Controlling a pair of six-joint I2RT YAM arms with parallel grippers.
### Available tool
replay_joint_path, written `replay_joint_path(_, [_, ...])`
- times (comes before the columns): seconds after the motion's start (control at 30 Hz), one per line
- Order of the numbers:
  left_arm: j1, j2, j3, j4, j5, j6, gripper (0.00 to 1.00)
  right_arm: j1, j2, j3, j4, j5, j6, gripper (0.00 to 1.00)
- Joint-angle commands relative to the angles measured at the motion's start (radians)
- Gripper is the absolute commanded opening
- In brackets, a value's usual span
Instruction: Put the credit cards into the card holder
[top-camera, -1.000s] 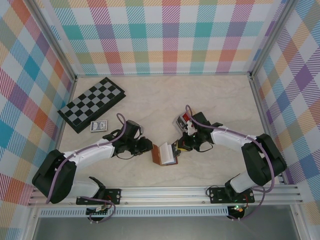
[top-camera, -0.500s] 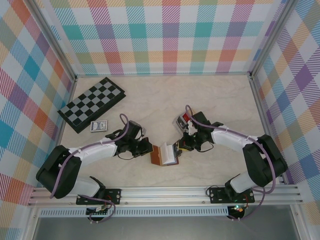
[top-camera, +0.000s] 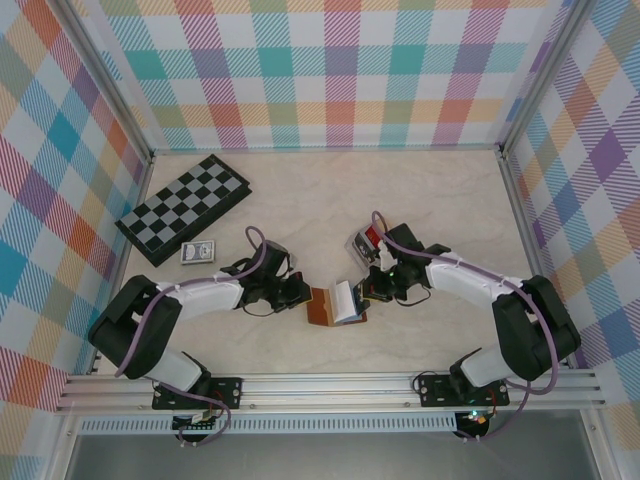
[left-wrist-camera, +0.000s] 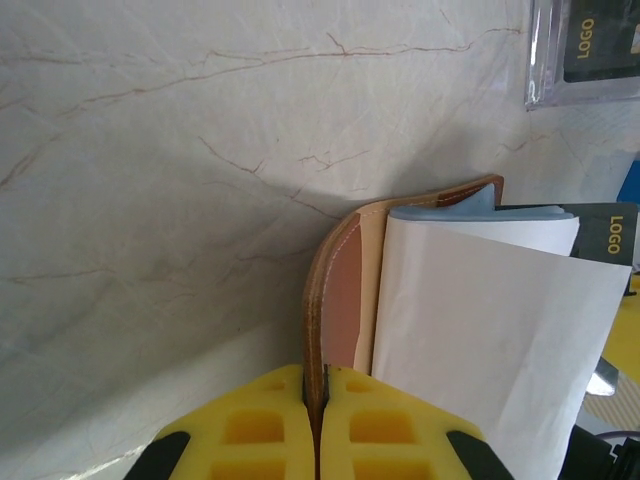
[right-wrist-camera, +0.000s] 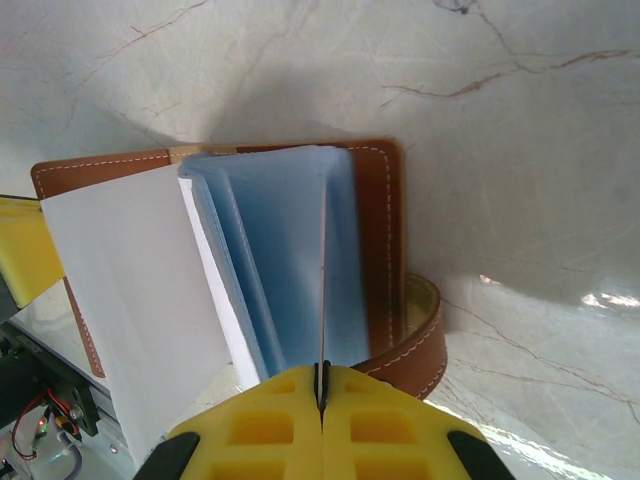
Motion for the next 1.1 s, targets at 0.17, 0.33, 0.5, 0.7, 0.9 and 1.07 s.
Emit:
replay_joint_path(0.17, [-0.012,0.032,0.043,0.017,0.001,-0.007,0.0,0.005,-0.051,0.006,-0.015,0.043,-0.016,0.04])
replay_joint_path(0.33, [-0.011,0.025,0.047,0.001,-0.01,0.003,0.0,0.005,-0.102,0.018,-0.079,0.151,-0.028,0.05])
replay_joint_path(0.5, [-0.012,0.032,0.05,0.004,-0.003,0.004,0.0,0.005,-0.104,0.012,-0.031,0.085,-0.034,0.05])
replay_joint_path(0.7, [-0.014,0.048,0.056,0.009,0.007,0.006,0.0,0.004,-0.063,0.002,0.019,0.057,-0.043,0.04])
replay_joint_path(0.9, [-0.014,0.052,0.061,0.008,0.011,0.007,0.0,0.006,0.001,-0.005,0.028,0.072,-0.06,0.04])
replay_joint_path(1.07, [-0.013,0.052,0.061,-0.003,0.007,0.009,0.0,0.005,-0.004,-0.013,0.018,0.098,-0.078,0.04])
